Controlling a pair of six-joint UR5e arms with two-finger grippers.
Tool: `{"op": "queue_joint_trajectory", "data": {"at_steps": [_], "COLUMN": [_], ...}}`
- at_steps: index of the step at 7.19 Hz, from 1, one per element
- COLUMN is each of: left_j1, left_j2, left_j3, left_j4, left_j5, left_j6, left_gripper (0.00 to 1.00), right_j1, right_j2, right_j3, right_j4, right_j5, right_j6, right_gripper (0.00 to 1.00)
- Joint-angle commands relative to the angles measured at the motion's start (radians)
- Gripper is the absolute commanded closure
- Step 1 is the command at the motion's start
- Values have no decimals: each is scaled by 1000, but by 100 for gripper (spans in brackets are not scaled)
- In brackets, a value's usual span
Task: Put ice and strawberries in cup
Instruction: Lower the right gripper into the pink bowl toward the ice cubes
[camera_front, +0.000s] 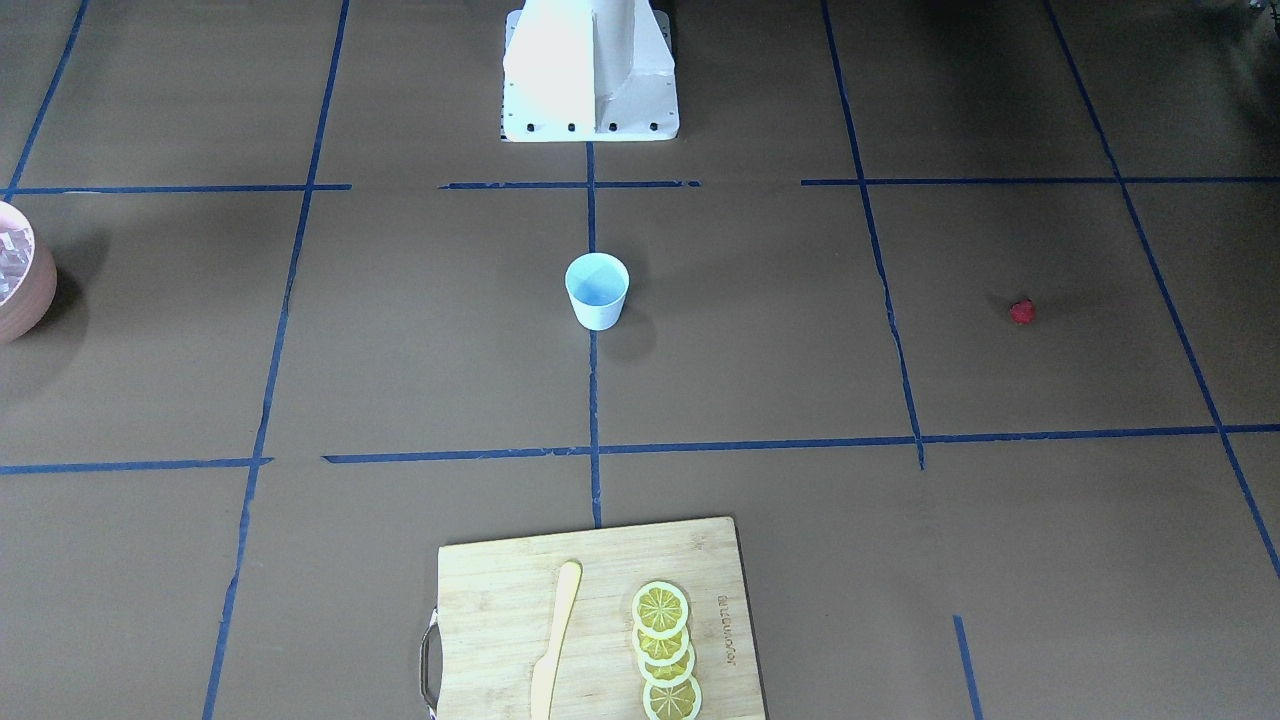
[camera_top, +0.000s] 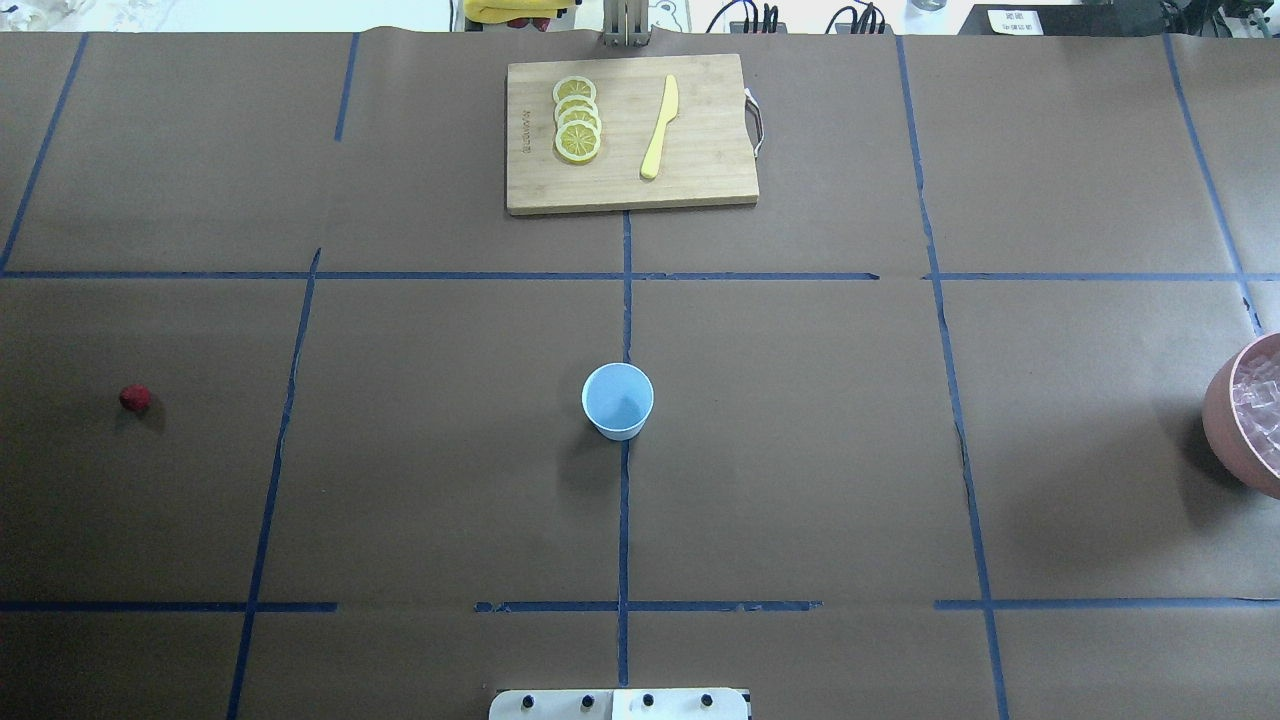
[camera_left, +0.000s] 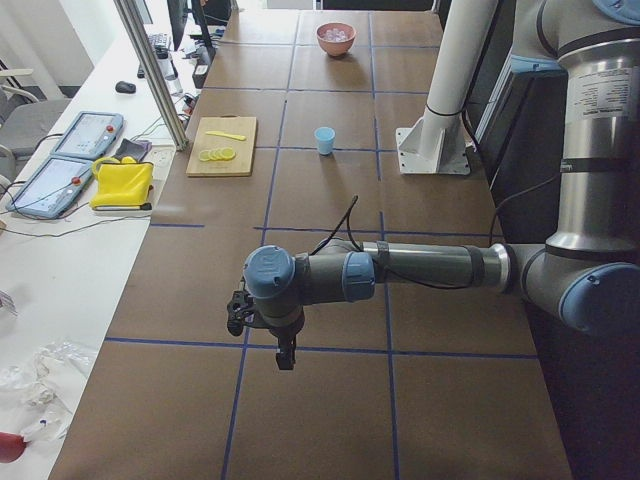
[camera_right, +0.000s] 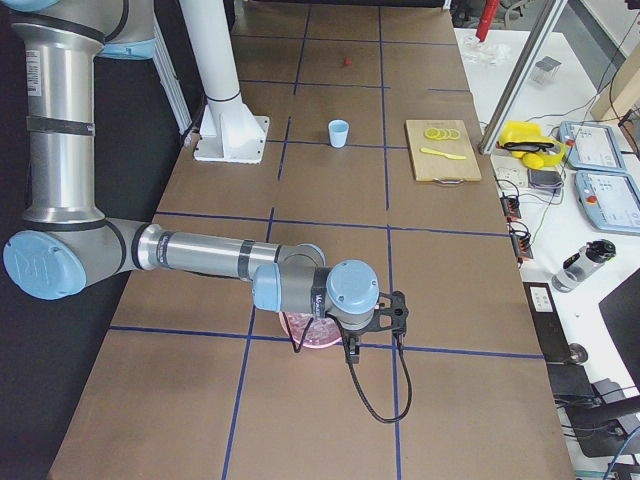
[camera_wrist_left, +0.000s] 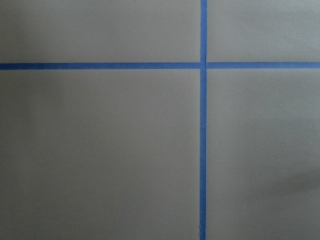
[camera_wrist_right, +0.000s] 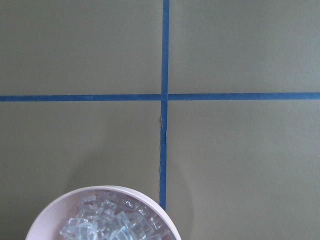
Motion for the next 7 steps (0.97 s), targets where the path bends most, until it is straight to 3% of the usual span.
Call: {"op": "queue_joint_trajectory", "data": {"at_steps": [1, 5, 7], "left_j1": [0, 0, 0], "left_j2": [-2, -2, -2], "left_j3": [-1, -13, -22], "left_j4": [0, -2, -2], "left_j5": [0, 0, 0], "left_j6": [0, -31, -32], "left_gripper": [0, 0, 0], "right_j1": [1, 0, 0], "right_j2": [2, 10, 15], "right_j3": [6, 29, 91], "right_j4": [0, 5, 6], "right_j5": [-11, -12, -12], "right_j6": [0, 0, 17], "right_gripper": [0, 0, 0]}}
